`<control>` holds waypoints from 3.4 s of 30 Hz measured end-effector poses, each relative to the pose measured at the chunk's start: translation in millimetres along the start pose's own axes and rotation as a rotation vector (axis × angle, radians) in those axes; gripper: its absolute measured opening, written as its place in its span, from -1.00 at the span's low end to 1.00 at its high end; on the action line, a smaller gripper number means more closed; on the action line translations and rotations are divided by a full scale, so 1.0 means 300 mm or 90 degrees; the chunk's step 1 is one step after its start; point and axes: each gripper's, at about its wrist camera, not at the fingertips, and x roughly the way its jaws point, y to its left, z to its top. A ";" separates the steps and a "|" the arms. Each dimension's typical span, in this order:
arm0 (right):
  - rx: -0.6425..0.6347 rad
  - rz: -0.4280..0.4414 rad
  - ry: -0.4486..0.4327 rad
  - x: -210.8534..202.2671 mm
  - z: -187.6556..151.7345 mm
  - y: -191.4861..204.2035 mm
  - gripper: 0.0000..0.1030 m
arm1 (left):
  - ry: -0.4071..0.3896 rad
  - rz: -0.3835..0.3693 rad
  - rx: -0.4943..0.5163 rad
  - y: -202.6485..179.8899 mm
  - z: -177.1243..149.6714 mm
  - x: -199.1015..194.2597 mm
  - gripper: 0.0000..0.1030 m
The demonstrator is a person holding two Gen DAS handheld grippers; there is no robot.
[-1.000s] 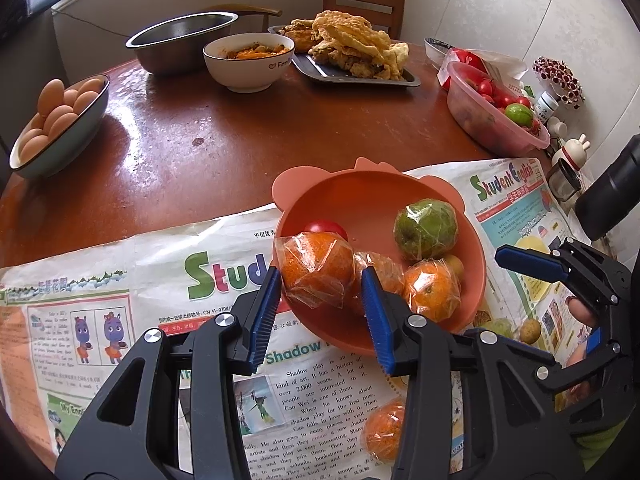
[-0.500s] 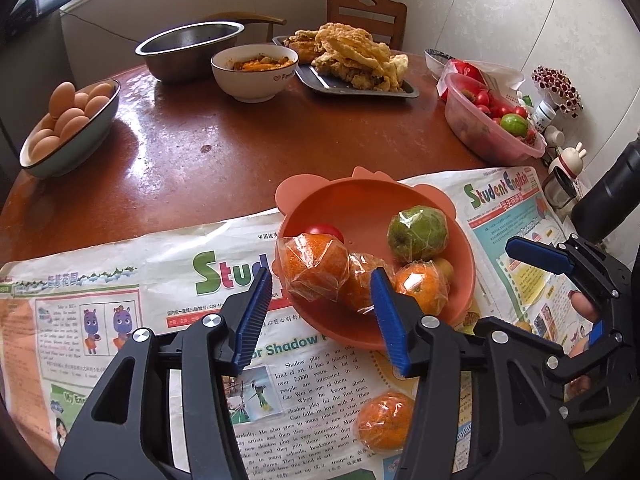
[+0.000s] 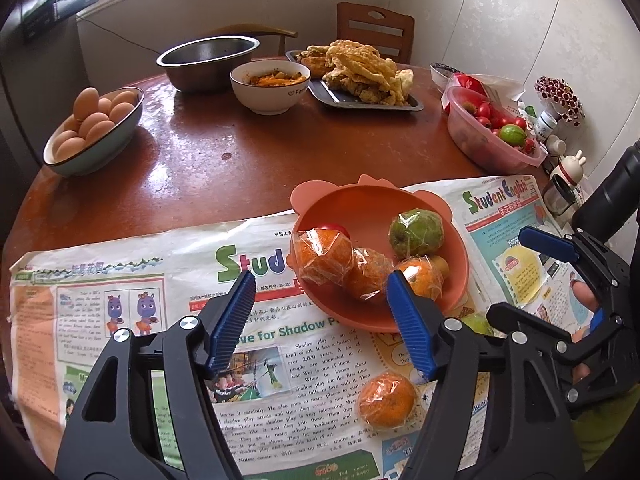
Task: Organize fruits
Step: 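Withdraw both open tools from the bowl back over the remaining fruits, then grasp a wrapped mandarin with the left tool while the right tool grasps a small tan round fruit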
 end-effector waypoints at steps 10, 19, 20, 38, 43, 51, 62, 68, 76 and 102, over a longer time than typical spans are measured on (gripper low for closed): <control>0.018 -0.010 -0.024 -0.069 0.004 -0.035 0.86 | -0.021 0.006 0.010 -0.031 -0.010 -0.067 0.38; 0.023 -0.027 -0.044 -0.139 0.007 -0.056 0.89 | -0.040 0.009 0.013 -0.056 -0.019 -0.118 0.51; 0.023 -0.028 -0.046 -0.148 0.006 -0.055 0.89 | -0.042 0.009 0.013 -0.058 -0.021 -0.124 0.52; 0.018 -0.046 -0.060 -0.221 -0.023 -0.065 0.92 | -0.063 0.024 0.012 -0.095 -0.057 -0.184 0.79; 0.015 -0.051 -0.061 -0.239 -0.038 -0.069 0.92 | -0.065 0.026 0.009 -0.101 -0.064 -0.192 0.81; 0.023 -0.060 -0.059 -0.254 -0.070 -0.086 0.92 | -0.065 0.022 0.010 -0.115 -0.087 -0.199 0.81; 0.028 -0.064 -0.044 -0.249 -0.141 -0.100 0.92 | -0.058 0.017 0.014 -0.140 -0.145 -0.183 0.81; 0.027 -0.069 -0.038 -0.251 -0.178 -0.111 0.92 | -0.051 0.026 0.015 -0.153 -0.178 -0.169 0.81; 0.033 -0.071 -0.031 -0.251 -0.215 -0.135 0.92 | -0.036 0.027 0.016 -0.170 -0.226 -0.143 0.81; 0.017 -0.116 0.048 -0.136 -0.351 -0.190 0.90 | -0.008 0.045 0.009 -0.174 -0.314 -0.059 0.81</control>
